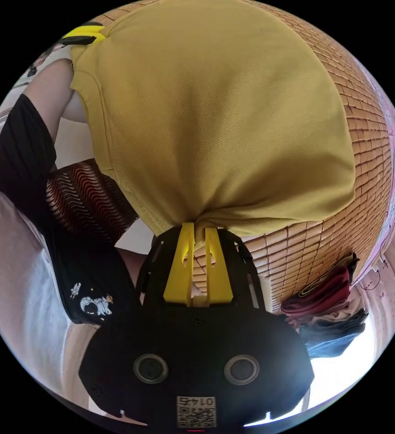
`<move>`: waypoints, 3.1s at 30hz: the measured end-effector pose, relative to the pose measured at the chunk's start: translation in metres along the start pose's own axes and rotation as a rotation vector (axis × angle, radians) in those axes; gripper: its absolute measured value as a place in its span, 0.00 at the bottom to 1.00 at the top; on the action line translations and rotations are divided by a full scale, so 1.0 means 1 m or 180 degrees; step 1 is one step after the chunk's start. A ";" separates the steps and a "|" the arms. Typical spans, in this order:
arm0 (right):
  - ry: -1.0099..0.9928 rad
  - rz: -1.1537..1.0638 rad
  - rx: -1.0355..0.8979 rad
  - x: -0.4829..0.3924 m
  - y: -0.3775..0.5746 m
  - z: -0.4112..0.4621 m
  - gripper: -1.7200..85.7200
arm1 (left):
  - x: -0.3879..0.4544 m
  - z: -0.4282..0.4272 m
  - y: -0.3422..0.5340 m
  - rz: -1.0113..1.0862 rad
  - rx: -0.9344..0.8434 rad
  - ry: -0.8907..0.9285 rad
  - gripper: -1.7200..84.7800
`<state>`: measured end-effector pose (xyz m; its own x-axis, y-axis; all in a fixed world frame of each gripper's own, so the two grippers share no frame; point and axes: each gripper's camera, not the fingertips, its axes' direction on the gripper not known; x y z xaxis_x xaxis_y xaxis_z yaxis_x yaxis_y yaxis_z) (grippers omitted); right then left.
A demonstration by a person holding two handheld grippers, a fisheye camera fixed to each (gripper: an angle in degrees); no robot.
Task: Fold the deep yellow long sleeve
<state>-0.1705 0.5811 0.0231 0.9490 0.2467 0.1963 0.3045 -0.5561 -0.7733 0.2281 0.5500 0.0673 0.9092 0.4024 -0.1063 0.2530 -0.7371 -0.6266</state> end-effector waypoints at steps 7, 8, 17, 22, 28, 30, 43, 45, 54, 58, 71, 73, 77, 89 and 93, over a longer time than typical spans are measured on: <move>-0.0154 -0.0015 -0.0202 -0.002 -0.025 -0.009 0.03 | 0.002 0.000 0.009 -0.0206 -0.0118 0.0059 0.08; -0.0188 -0.0008 -0.0230 -0.002 -0.029 -0.010 0.03 | 0.002 0.000 0.012 -0.0214 -0.0117 0.0085 0.08; -0.0037 0.0053 -0.0700 -0.027 -0.055 -0.010 0.03 | 0.016 0.003 0.070 -0.0428 0.0411 -0.0006 0.08; 0.0072 0.0459 -0.0296 -0.042 -0.026 -0.016 0.04 | 0.013 0.004 0.106 -0.1025 0.0658 0.0180 0.08; -0.0297 0.1557 0.0871 -0.050 0.066 -0.021 0.08 | 0.008 -0.023 0.174 -0.1393 0.1084 0.0695 0.07; -0.0530 0.1944 0.1415 -0.059 0.110 -0.017 0.09 | 0.018 -0.036 0.201 -0.1344 0.1278 0.0523 0.04; -0.0747 0.2427 0.1531 -0.091 0.151 0.023 0.04 | 0.126 -0.030 0.238 -0.0467 0.1391 0.0725 0.01; -0.0794 0.2447 0.1673 -0.092 0.164 0.022 0.02 | 0.150 -0.028 0.226 -0.0212 0.1341 0.0556 0.01; -0.0771 0.2998 0.1696 -0.086 0.243 0.041 0.02 | 0.205 -0.024 0.169 0.0401 0.1464 0.0469 0.02; -0.1349 0.2941 0.2161 -0.079 0.235 0.035 0.10 | 0.204 -0.010 0.153 0.0276 0.1294 0.0565 0.02; -0.1449 0.2611 0.1943 -0.046 0.156 0.010 0.03 | 0.211 0.003 0.137 0.0061 0.1009 0.0339 0.01; -0.1493 0.2768 0.2120 -0.041 0.175 0.010 0.03 | 0.220 -0.002 0.130 0.0180 0.0989 0.0386 0.01; -0.1593 0.2933 0.1929 -0.039 0.190 0.026 0.04 | 0.246 -0.015 0.123 0.0503 0.0984 0.0706 0.01; -0.0057 0.1332 0.1671 -0.018 0.019 -0.122 0.02 | 0.310 -0.011 0.110 0.1189 0.0987 0.0258 0.01; 0.0187 0.0952 0.1469 -0.009 -0.087 -0.148 0.01 | 0.310 -0.014 0.108 0.1180 0.0978 0.0327 0.01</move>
<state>-0.1939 0.5101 0.1781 0.9956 0.0795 -0.0493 -0.0338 -0.1861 -0.9819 0.5424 0.5874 -0.0222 0.9514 0.0762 -0.2982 -0.1890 -0.6202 -0.7613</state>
